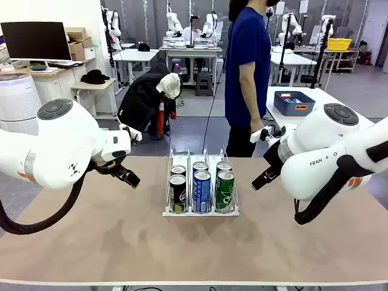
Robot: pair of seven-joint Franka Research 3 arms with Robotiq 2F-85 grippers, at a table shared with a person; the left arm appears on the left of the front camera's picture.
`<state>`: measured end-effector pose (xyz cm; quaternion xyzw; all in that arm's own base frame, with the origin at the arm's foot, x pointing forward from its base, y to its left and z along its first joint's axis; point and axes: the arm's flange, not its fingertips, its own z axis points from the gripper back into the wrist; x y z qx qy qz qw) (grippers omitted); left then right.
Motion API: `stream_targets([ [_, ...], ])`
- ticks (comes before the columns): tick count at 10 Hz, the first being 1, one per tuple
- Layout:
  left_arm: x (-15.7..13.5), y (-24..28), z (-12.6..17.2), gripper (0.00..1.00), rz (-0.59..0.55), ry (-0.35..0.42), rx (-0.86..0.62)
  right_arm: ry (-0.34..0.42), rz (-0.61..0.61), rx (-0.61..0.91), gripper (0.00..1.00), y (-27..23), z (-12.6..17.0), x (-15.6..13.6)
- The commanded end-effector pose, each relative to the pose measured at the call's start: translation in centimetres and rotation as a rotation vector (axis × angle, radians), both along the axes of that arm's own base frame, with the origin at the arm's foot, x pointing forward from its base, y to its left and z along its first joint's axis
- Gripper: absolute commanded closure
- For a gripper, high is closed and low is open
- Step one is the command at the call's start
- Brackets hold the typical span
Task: Fill the beverage cans into the dispenser.
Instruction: Pick up the Pepsi coke handed by the human.
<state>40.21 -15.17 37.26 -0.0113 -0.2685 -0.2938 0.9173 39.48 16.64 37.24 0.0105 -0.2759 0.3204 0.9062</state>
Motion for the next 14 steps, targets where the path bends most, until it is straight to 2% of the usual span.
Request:
stream_targets([
  [1,0.0,0.0,0.0,0.0,0.0,0.0,0.0,0.0,0.0,0.0,0.0,0.0,0.0,0.0],
  [14,0.0,0.0,0.0,0.0,0.0,0.0,0.0,0.0,0.0,0.0,0.0,0.0,0.0,0.0],
])
